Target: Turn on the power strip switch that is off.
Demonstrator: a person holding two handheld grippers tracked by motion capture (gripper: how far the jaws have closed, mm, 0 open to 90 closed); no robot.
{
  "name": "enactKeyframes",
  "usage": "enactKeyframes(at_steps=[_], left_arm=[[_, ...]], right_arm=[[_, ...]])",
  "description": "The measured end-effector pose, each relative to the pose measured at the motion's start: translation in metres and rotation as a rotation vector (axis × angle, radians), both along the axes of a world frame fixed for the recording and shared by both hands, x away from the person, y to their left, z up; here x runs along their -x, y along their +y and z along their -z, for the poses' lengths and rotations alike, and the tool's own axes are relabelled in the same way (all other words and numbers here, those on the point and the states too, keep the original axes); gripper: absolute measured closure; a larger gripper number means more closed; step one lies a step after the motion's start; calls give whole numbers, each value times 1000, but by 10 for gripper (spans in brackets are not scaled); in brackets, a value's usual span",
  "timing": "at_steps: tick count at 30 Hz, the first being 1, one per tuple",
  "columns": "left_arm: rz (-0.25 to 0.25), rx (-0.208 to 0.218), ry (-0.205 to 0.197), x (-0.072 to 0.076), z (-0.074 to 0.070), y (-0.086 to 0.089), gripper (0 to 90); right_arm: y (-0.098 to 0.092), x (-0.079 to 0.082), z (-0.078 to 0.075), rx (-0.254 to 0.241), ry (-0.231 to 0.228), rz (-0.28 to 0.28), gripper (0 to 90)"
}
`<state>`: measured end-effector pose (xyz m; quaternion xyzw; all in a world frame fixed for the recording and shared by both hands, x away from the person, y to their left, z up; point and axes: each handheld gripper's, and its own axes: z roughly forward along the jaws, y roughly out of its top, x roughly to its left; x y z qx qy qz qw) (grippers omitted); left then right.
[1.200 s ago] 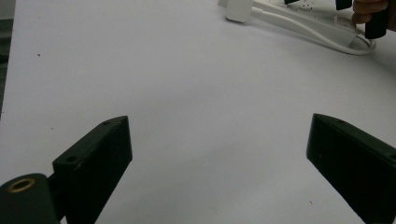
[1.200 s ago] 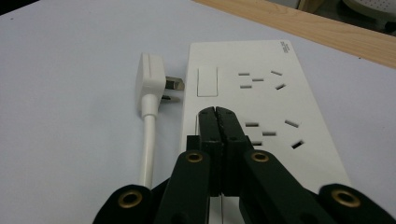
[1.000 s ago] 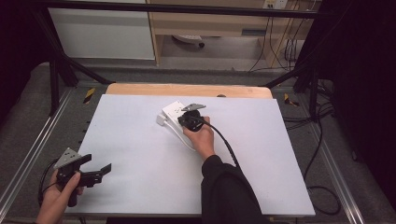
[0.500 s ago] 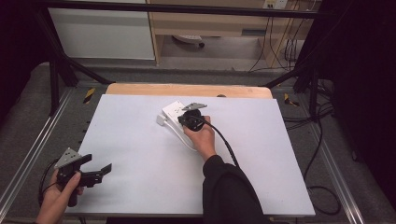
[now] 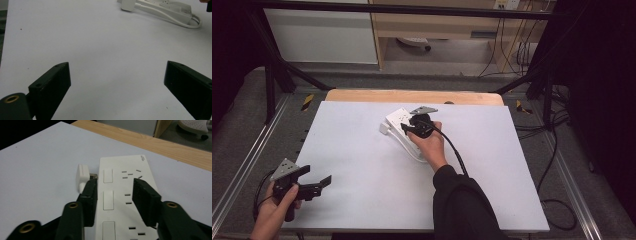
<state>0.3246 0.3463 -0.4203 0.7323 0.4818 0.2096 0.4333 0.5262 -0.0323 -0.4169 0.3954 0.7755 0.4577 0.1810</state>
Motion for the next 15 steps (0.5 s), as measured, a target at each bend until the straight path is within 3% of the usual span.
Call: enactKeyframes(at_steps=[4,15], left_arm=[[1,1,0,0,0,0,70],[5,-4,3,0,1,-1,71]], right_arm=[[-3,0,-7,-20,16,10,387],[-11,7,-23,11,21,11,152]])
